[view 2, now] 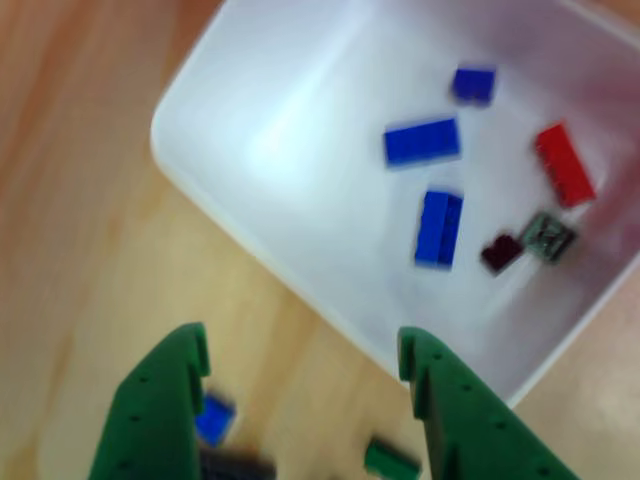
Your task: Put all lego bricks in the bin.
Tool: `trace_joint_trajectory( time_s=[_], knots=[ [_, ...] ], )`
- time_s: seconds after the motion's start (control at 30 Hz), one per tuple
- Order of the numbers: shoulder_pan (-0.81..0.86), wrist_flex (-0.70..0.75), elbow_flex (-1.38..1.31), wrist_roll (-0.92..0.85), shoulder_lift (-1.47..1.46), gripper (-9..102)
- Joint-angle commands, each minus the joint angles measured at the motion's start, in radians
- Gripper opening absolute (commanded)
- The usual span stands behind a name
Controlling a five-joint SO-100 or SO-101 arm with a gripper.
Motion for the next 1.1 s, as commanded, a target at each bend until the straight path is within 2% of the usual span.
trace_joint_trajectory(
  time_s=[0.0, 0.07, 0.17, 0.3, 0.53, 1.07],
  knots=[
    [-0.383, 0.322, 0.061, -0.293, 0.181, 19],
    [-0.345, 0.255, 0.133, -0.446, 0.107, 17],
    [-0.258, 0.071, 0.232, -0.598, -0.041, 18],
    [-0.186, -0.127, 0.287, -0.686, -0.224, 20],
    [-0.192, -0.206, 0.290, -0.719, -0.394, 19],
    [-0.233, -0.379, 0.322, -0.742, -0.463, 12]
  ],
)
